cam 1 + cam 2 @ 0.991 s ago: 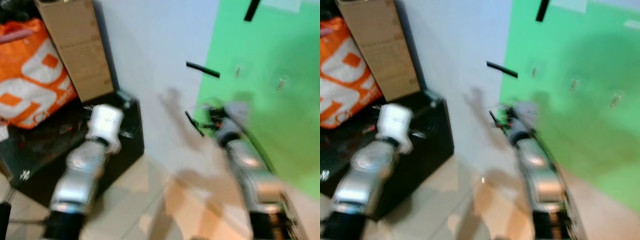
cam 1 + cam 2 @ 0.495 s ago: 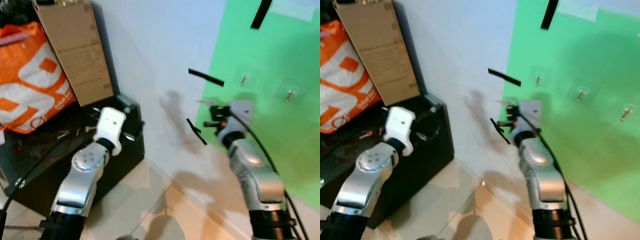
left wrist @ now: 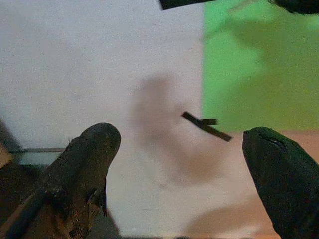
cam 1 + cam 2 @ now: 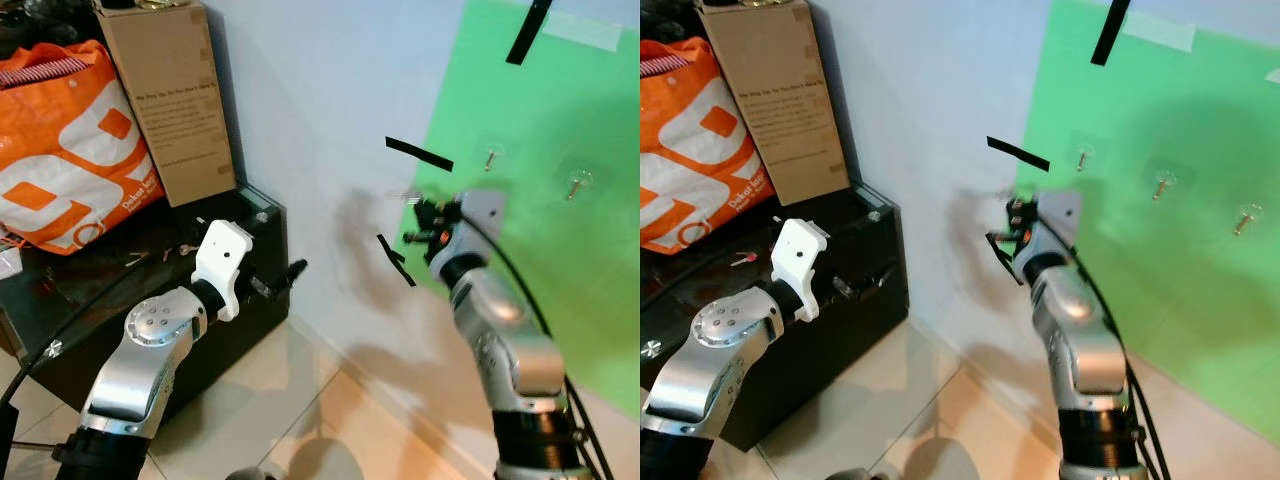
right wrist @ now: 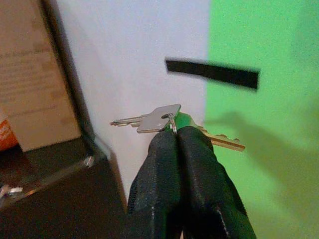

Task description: Hang keys on a hook

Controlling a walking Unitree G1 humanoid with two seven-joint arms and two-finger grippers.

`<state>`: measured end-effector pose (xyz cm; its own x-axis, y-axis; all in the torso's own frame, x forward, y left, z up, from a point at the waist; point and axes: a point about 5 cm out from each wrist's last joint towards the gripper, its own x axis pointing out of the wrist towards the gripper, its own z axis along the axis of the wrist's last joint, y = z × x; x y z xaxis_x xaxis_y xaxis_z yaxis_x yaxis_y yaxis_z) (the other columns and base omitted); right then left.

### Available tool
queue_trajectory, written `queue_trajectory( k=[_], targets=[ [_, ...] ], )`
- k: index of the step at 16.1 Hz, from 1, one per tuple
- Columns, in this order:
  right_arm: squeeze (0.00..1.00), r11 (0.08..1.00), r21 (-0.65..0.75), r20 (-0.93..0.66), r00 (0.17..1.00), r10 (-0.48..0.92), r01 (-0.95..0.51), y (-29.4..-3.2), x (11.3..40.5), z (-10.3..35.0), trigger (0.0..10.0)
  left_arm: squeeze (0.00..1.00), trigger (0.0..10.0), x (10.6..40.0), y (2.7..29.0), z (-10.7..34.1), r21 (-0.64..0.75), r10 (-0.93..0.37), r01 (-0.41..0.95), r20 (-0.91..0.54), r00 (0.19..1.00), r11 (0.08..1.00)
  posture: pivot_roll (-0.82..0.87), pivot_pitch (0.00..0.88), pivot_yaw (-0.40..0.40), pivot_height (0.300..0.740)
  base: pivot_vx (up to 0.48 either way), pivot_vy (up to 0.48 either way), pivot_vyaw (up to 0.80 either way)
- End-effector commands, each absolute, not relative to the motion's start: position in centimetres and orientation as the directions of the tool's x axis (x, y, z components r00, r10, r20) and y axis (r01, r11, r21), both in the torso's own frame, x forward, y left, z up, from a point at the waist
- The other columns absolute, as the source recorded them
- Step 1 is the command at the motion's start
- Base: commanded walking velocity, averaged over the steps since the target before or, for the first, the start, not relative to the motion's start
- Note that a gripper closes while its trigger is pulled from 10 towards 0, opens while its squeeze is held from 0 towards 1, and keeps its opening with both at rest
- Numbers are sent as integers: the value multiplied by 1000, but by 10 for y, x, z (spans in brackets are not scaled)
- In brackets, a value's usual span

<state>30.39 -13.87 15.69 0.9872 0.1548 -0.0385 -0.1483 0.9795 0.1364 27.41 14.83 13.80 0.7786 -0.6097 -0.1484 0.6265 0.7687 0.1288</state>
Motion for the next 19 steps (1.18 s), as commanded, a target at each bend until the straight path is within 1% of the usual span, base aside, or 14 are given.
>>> queue_trajectory(
  k=[1, 6, 7, 9, 11, 19],
  targets=[
    [0, 980, 144, -9, 990, 140, -137, -143, 306, 165, 10000, 0, 10000, 271, 146, 141, 124, -641, 657, -148, 753, 743, -7, 0, -12, 740, 0, 0, 0],
    [0, 974, 224, 16, 999, 40, -42, -163, 313, 175, 10000, 0, 10000, 266, 141, 144, 96, -696, 708, -134, 706, 699, -4, 0, -19, 740, 0, 0, 0],
    [0, 967, 253, 15, 999, 30, -33, -165, 314, 175, 10000, 0, 10000, 266, 141, 145, 98, -697, 709, -130, 705, 699, -5, 0, -19, 740, 0, 0, 0],
    [0, 934, 357, 20, 1000, 18, -24, -171, 316, 178, 10000, 0, 10000, 266, 140, 146, 97, -698, 708, -120, 706, 700, -4, 0, -19, 740, 0, 0, 0],
    [0, 913, 408, 21, 1000, 5, -13, -173, 317, 180, 10000, 0, 10000, 265, 139, 146, 96, -702, 712, -118, 702, 696, -2, 0, -20, 740, 0, 0, 0],
    [0, 900, 435, -11, 1000, -15, 18, -177, 313, 175, 10000, 0, 10000, 269, 138, 151, 103, -718, 729, -122, 685, 677, 11, 0, -12, 740, 0, 0, 0]
  ],
)
